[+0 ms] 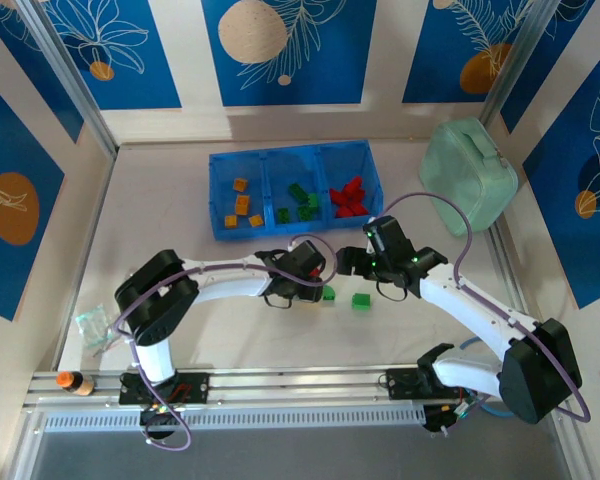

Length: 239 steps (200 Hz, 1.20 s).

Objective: Sort the legos into containers by color
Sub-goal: Pick up the lego from the center of the table, then place the lego in the container.

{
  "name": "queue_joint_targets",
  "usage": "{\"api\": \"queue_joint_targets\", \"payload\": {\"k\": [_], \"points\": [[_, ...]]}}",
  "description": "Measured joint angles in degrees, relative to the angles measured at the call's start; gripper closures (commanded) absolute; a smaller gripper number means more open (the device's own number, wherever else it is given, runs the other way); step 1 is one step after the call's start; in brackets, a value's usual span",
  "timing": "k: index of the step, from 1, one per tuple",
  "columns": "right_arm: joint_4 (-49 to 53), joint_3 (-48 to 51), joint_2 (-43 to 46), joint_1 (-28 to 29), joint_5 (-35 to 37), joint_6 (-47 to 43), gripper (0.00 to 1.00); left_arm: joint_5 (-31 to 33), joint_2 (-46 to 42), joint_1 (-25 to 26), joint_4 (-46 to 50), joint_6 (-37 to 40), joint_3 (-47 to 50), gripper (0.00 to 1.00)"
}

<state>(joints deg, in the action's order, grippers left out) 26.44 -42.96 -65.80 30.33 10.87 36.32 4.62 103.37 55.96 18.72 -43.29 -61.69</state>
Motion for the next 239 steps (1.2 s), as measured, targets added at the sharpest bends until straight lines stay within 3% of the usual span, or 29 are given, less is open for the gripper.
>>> {"api": "queue_joint_targets", "payload": {"k": [74, 146, 168, 198, 239], "points": [[-0.1, 0.0, 0.0, -0.1, 0.0, 0.0, 0.17, -0.3, -1.4, 0.1, -2.6, -1.4, 1.8, 0.74], [-0.1, 0.0, 0.0, -0.1, 0.0, 0.0, 0.17, 2.3, -9.6, -1.7, 4.0, 0.8, 3.5, 0.77], [-0.1, 0.0, 0.0, -0.1, 0.0, 0.0, 0.17, 3.4, -15.3, -6.7, 6.0, 3.3, 3.4, 0.77], [-0.1, 0.0, 0.0, -0.2, -0.5, 0.0, 0.17, 4.0, -20.8, -18.1, 7.5, 7.5, 2.0, 0.75], [-0.1, 0.0, 0.0, -0.3, -0.9, 0.0, 0.17, 4.0, -16.0, -28.9, 9.5, 13.3, -6.2, 0.74]]}}
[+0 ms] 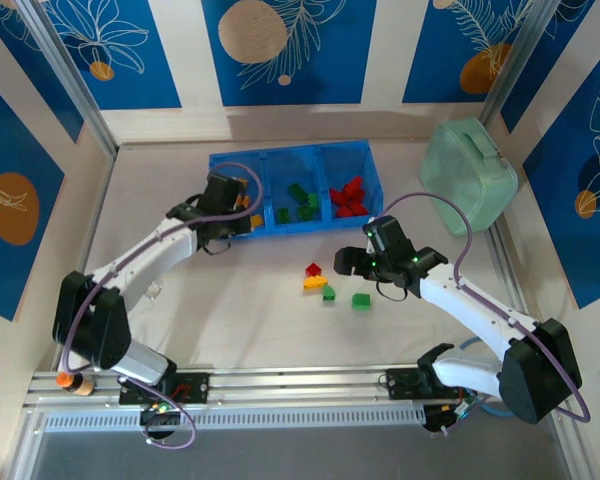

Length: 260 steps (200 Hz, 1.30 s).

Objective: Sort the legos into containers by color
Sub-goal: Place the lego in the container, then pick up the lego from the center of the table.

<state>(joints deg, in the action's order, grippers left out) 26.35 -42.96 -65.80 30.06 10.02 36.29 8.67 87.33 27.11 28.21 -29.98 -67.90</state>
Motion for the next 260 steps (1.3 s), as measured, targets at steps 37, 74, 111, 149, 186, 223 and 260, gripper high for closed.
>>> {"api": "queue_joint_targets", "payload": {"k": [37, 74, 111, 149, 186, 223, 260], "points": [[0.3, 0.0, 1.7, 0.0, 0.0, 0.0, 0.17, 0.0, 10.1, -4.4, 1.0, 3.6, -7.9, 0.72], [0.8, 0.2, 4.1, -0.2, 0.0, 0.0, 0.17, 1.0, 16.5, -5.9, 2.9, 5.7, -11.4, 0.56], [1.6, 0.4, 4.3, -0.3, 0.0, 0.0, 0.17, 1.6, 17.4, -5.6, 4.0, 6.6, -14.6, 0.26], [1.5, 0.4, 4.3, -0.5, 0.0, 0.0, 0.17, 3.7, 11.9, -3.6, 4.0, 6.6, -12.4, 0.26], [1.4, 0.4, 3.5, -0.5, 0.0, 0.0, 0.17, 3.7, 3.7, 5.9, 3.5, 6.6, -7.8, 0.26], [1.2, 0.3, 2.2, -0.5, 0.0, 0.0, 0.17, -0.5, 3.2, 17.0, -1.0, 8.1, -2.0, 0.29], [1.1, 0.3, 2.1, -0.5, 0.0, 0.0, 0.17, -4.7, 8.8, 22.5, -4.5, 10.1, -0.2, 0.3]]}}
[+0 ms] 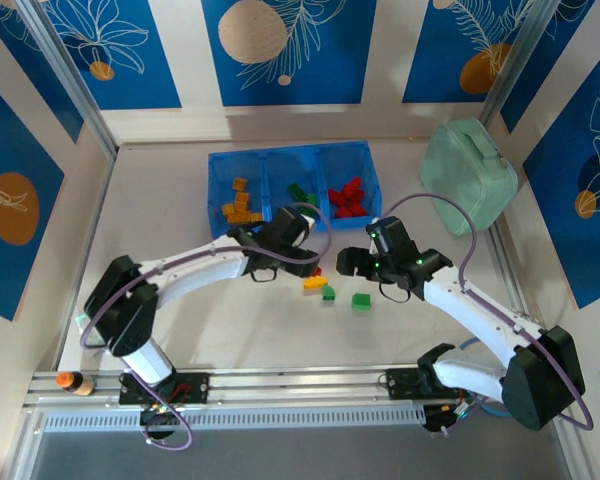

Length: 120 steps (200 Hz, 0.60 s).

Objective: Sort the legos into containers by color
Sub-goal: Pick up the lego from the center of the table.

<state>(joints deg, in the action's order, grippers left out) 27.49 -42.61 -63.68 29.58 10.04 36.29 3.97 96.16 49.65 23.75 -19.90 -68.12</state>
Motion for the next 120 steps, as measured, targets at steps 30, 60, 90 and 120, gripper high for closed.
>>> {"api": "queue_joint_targets", "payload": {"k": [30, 60, 90, 120], "points": [[0.0, 0.0, 0.0, 0.0, 0.0, 0.0, 0.17, -1.6, 4.3, 1.4, -1.9, 0.9, 0.0, 0.32], [0.0, 0.0, 0.0, -0.4, 0.0, 0.0, 0.17, -2.1, 7.2, 1.6, -2.2, 1.0, 0.0, 0.35], [0.0, 0.0, 0.0, -0.8, 0.0, 0.0, 0.17, -2.6, 8.8, 2.0, -2.4, 1.0, 0.0, 0.38], [0.0, 0.0, 0.0, -1.0, 0.0, 0.0, 0.17, -3.4, 9.0, 2.3, -3.6, 0.9, 0.0, 0.42]]}}
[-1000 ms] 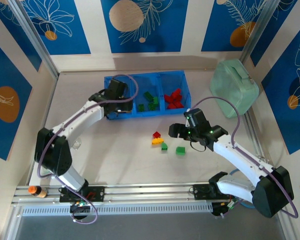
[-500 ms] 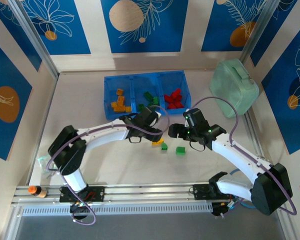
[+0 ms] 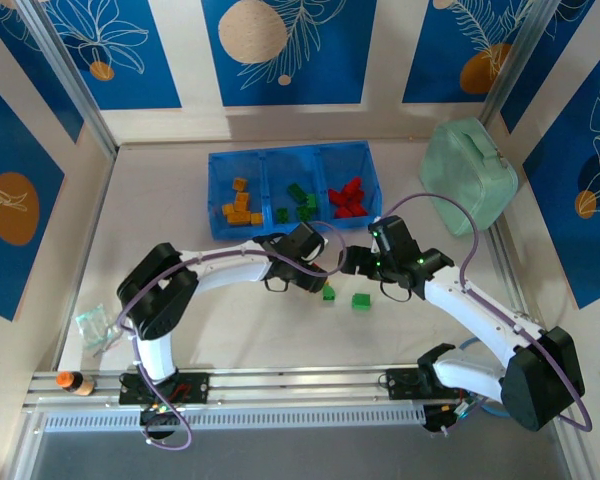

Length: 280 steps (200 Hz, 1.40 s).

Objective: Sort the legos into containers by color
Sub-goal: Pick up the lego from the center of the table.

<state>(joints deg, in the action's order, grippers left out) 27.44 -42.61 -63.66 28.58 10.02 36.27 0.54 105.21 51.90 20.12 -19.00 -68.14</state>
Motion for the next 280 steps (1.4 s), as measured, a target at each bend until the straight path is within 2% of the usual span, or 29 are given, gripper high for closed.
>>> {"api": "queue_joint_targets", "payload": {"k": [59, 178, 240, 280], "points": [[0.0, 0.0, 0.0, -0.1, 0.0, 0.0, 0.17, -1.5, 0.4, 0.8, -1.9, -1.0, 0.4, 0.48], [-0.1, 0.0, 0.0, -0.1, 0.0, 0.0, 0.17, -2.1, 0.0, 2.3, -7.3, -4.7, 3.5, 0.48], [-0.5, 0.0, 0.0, -0.1, 0.0, 0.0, 0.17, -1.3, 0.3, 2.5, -6.8, -4.5, 3.4, 0.55], [-0.8, 0.0, 0.0, -0.1, 0.0, 0.0, 0.17, 0.3, 2.2, 2.7, -4.7, -4.5, 3.3, 0.56]]}}
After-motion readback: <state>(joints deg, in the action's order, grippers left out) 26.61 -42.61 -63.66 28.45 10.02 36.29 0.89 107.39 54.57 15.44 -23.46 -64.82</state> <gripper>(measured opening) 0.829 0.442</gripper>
